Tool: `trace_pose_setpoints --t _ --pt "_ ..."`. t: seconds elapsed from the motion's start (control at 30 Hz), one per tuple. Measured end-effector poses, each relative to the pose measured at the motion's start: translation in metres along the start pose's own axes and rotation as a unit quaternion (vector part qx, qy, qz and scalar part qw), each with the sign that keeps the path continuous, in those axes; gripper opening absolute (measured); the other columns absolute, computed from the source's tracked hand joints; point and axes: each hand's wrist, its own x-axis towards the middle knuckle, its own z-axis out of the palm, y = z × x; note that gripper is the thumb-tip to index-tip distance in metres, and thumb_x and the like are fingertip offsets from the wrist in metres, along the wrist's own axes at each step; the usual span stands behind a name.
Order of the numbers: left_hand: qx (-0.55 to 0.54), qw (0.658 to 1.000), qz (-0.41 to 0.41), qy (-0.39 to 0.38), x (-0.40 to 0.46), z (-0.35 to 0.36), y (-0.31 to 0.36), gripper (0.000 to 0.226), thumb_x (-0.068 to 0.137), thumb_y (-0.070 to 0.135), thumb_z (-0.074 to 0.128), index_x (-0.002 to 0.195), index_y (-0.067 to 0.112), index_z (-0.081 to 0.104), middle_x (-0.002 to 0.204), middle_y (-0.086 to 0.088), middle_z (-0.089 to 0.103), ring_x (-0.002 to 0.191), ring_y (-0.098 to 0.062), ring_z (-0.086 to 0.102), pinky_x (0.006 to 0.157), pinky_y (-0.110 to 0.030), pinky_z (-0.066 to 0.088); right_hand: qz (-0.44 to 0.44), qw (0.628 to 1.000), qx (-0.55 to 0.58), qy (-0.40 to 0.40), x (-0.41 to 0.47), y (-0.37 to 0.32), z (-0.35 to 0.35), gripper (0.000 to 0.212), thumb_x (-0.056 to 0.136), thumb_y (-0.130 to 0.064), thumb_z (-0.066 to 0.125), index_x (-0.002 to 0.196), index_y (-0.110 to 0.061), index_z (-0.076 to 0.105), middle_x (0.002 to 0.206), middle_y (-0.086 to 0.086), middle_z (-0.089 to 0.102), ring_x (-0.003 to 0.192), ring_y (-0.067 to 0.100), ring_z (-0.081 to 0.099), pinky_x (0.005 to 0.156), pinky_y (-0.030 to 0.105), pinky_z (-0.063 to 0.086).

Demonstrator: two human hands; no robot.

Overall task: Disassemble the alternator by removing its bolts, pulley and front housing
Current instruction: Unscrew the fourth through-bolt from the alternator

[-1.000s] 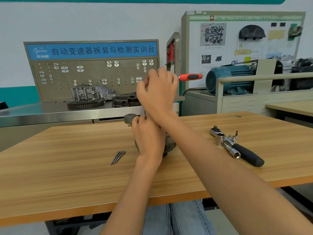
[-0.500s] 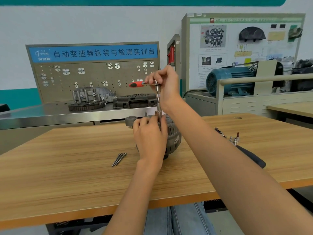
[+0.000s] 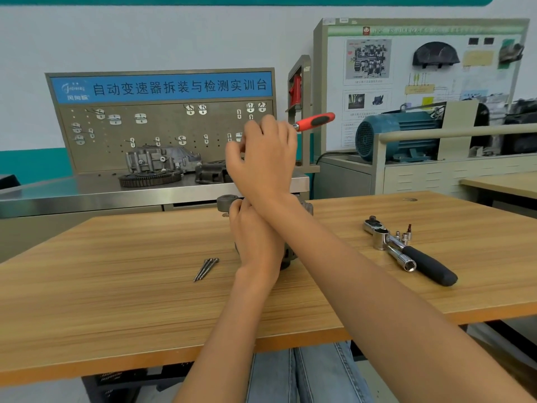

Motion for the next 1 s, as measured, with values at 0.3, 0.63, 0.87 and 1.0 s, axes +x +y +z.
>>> trace_pose_setpoints --t 0.3,0.63,0.87,1.0 --pt "0.048 0.999 0.009 0.005 0.003 0.004 0.000 0.018 0.086 0.009 0.056 0.074 0.000 0.065 0.072 -0.015 0.064 0.075 -0.029 0.055 0.086 -0.033 0.033 0.103 0.990 0.081 -0.049 0.015 0.019 -0.001 0.031 0.085 -0.019 0.048 0.058 -0.019 0.035 0.067 -0.007 0.037 0.073 0.015 0.037 0.084 0.032 0.029" --pt "0.056 0.997 0.024 0.039 0.002 0.006 0.001 0.033 0.096 0.027 0.053 0.079 0.005 0.070 0.069 -0.008 0.065 0.073 -0.023 0.056 0.087 -0.029 0.031 0.366 0.679 0.626 -0.118 0.037 0.029 -0.015 0.045 0.093 -0.013 0.031 0.049 -0.011 0.042 0.046 0.004 0.049 0.057 0.019 0.053 0.073 0.030 0.045" --pt "0.041 0.999 0.002 0.000 0.003 0.001 0.000 0.015 0.081 -0.001 0.058 0.067 0.000 0.064 0.067 -0.017 0.062 0.070 -0.027 0.048 0.081 -0.031 0.030 0.077 0.991 0.088 -0.060 0.006 0.020 -0.006 0.013 0.084 -0.018 0.046 0.073 -0.014 0.050 0.080 0.000 0.047 0.077 0.013 0.043 0.080 0.030 0.035" --pt "0.050 0.999 0.010 -0.002 0.003 0.001 -0.001 0.018 0.073 -0.011 0.055 0.062 0.002 0.061 0.063 -0.016 0.061 0.070 -0.031 0.053 0.079 -0.029 0.029 0.011 0.992 -0.125 -0.007 -0.002 0.019 -0.002 0.022 0.075 -0.025 0.046 0.088 -0.010 0.057 0.090 0.007 0.051 0.088 0.024 0.045 0.095 0.038 0.028"
